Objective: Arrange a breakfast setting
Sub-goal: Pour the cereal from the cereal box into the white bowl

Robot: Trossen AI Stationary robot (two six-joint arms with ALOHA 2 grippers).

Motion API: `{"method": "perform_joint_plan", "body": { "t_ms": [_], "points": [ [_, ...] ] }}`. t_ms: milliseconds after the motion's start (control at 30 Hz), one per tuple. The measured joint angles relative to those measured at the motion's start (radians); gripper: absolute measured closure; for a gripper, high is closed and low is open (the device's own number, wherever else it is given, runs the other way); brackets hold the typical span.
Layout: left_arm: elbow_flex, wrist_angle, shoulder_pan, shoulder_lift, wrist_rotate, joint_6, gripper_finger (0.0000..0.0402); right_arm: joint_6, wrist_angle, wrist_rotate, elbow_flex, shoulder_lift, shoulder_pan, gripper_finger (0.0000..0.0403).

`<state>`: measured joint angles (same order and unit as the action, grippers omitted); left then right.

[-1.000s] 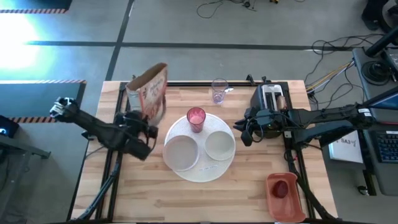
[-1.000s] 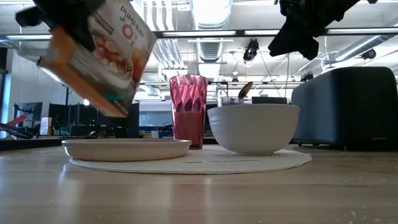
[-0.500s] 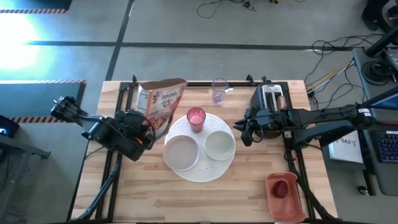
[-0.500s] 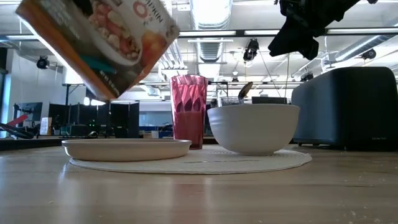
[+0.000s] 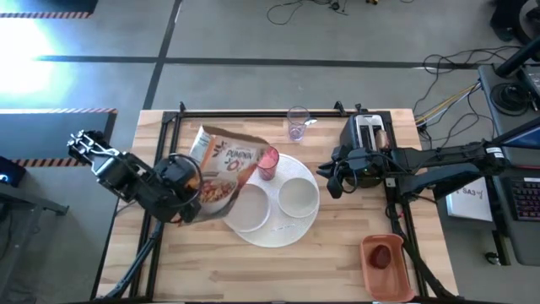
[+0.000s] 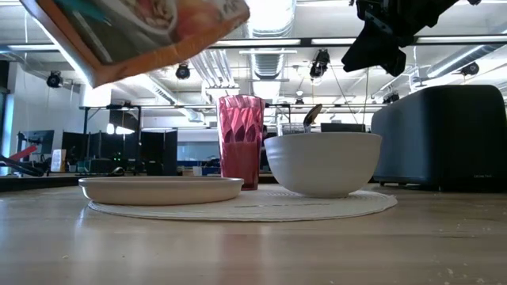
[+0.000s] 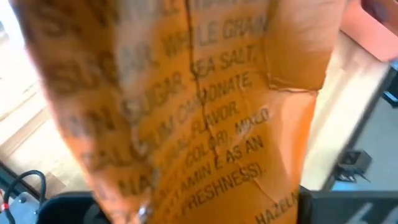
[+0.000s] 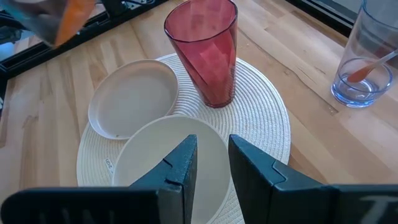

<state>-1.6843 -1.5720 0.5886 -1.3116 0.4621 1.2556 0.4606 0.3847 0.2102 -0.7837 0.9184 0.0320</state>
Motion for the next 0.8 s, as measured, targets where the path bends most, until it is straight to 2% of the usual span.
{"method": "perform_joint_plan", "body": {
  "t_ms": [233, 433, 567, 800],
  "points": [
    [-0.034, 0.0, 0.006, -0.047, -0.055, -0.054, 0.0384, 0.0, 0.0, 0.0, 0.0, 0.0, 0.0, 0.0321],
    [-0.07, 0.005, -0.018, -0.128, -0.151, -0.137, 0.0384, 0.0, 0.0, 0.0, 0.0, 0.0, 0.0, 0.0321],
    [-0.123, 0.004, -0.035, -0.184, -0.188, -0.193, 0.0384, 0.0, 0.0, 0.0, 0.0, 0.0, 0.0, 0.0321],
    [-0.254, 0.001, -0.109, -0.305, -0.313, -0.341, 0.0384, 0.0, 0.0, 0.0, 0.0, 0.0, 0.0, 0.0321]
  ]
}}
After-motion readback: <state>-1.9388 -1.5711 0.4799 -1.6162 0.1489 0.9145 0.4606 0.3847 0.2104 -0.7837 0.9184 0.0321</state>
